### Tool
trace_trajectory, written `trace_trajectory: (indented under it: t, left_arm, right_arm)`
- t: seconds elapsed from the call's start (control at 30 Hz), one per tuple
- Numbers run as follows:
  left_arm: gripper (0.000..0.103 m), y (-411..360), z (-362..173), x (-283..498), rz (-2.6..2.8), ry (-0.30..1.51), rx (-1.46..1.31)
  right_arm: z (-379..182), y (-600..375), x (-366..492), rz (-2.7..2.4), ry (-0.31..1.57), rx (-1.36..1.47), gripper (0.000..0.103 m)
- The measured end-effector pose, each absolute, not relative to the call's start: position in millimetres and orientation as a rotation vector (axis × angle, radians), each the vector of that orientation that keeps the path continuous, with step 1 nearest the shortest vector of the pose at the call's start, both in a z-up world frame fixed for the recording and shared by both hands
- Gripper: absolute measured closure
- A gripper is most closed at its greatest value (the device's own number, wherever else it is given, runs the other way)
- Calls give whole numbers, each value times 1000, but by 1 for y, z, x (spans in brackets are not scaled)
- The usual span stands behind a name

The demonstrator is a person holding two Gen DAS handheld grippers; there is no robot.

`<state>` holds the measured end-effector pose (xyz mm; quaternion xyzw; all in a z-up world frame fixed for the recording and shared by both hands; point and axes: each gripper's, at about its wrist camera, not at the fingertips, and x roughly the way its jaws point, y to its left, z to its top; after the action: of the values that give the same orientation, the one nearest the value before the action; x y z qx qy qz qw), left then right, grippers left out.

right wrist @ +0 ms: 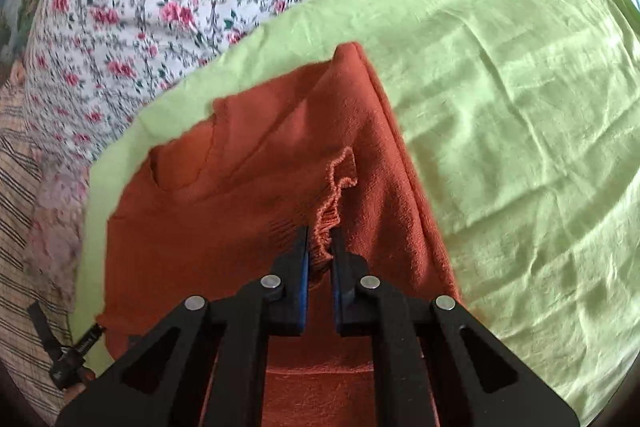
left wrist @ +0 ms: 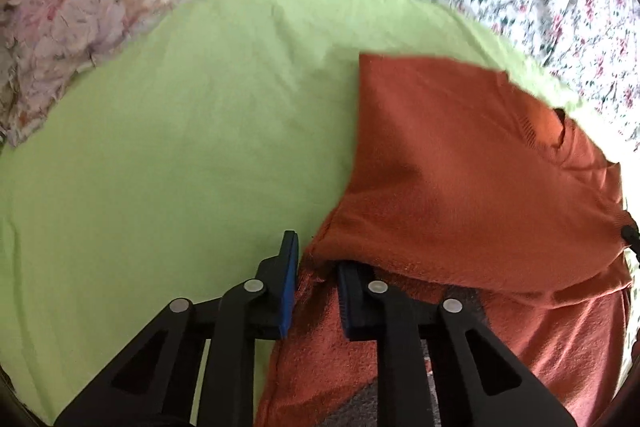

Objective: Fold small clothes

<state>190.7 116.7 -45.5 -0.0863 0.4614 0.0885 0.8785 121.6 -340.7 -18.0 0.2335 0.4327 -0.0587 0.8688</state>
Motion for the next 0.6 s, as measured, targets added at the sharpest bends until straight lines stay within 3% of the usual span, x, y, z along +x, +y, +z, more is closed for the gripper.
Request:
trace_trajectory:
  t: [0.13,0.3,0.43,0.6]
  left_arm:
    - [89,105,-30,185,196,896,-117]
    - [89,107,-63,190,205,993,-89]
    - [83,123,-65,188,192,1023,-205]
    - [82,139,-56,177,144,1046,-341]
  right_arm:
    - [-11,-336,117,-95,849,485,93]
    - [-37,-338,123,-153,931,432,93]
    - [-44,-335,123,-170,953,390,92]
    - [-35,-339,112,-205,973,390,84]
